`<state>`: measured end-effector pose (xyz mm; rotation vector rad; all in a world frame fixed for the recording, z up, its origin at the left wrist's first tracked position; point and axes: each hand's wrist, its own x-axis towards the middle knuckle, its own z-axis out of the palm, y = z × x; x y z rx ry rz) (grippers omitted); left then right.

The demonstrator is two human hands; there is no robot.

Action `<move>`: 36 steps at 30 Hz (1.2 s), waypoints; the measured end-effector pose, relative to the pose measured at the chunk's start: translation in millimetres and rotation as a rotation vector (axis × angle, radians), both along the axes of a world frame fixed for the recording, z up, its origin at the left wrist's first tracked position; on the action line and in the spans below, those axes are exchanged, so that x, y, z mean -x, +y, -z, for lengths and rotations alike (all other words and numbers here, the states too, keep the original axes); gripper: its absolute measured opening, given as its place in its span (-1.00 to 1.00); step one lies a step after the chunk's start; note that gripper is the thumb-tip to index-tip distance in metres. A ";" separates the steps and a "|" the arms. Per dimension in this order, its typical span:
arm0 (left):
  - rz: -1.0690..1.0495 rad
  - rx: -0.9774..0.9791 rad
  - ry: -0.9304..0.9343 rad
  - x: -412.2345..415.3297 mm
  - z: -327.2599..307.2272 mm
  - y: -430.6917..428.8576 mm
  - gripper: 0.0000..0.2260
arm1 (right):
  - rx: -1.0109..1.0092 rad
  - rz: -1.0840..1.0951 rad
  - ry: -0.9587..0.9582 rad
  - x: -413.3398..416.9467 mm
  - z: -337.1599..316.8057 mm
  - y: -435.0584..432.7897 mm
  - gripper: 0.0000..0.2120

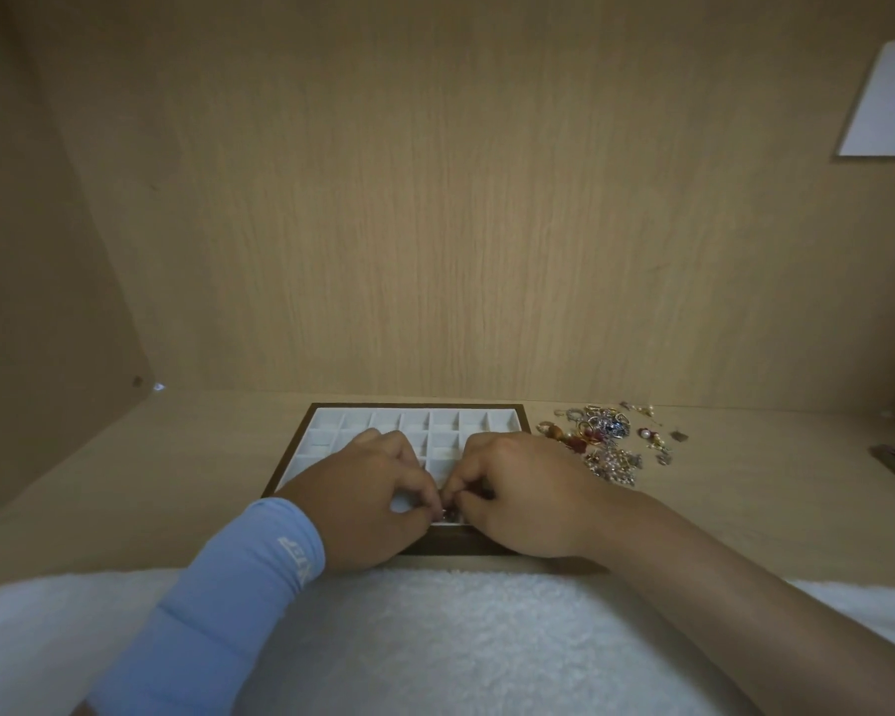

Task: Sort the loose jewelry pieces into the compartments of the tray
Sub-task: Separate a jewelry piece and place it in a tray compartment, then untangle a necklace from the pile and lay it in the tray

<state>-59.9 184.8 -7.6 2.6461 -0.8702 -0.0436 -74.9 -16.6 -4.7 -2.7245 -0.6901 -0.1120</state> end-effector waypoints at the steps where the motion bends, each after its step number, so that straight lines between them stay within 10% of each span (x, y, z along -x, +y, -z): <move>1: -0.002 0.017 0.004 -0.1 0.1 -0.2 -0.89 | -0.001 -0.008 0.008 -1.0 -0.5 -1.3 -0.79; 16: -0.064 0.178 -0.072 0.3 1.7 -4.3 -0.80 | -0.074 -0.103 0.037 -6.3 -11.6 -15.5 -0.68; 27: -0.046 0.310 0.037 -38.5 -24.0 -105.4 -0.83 | -0.050 0.477 -0.040 -52.0 -28.8 -152.2 -0.76; 36: -0.035 0.070 -0.009 -83.8 -2.0 -189.7 -0.75 | -0.030 0.530 0.056 -61.5 4.5 -170.2 -0.82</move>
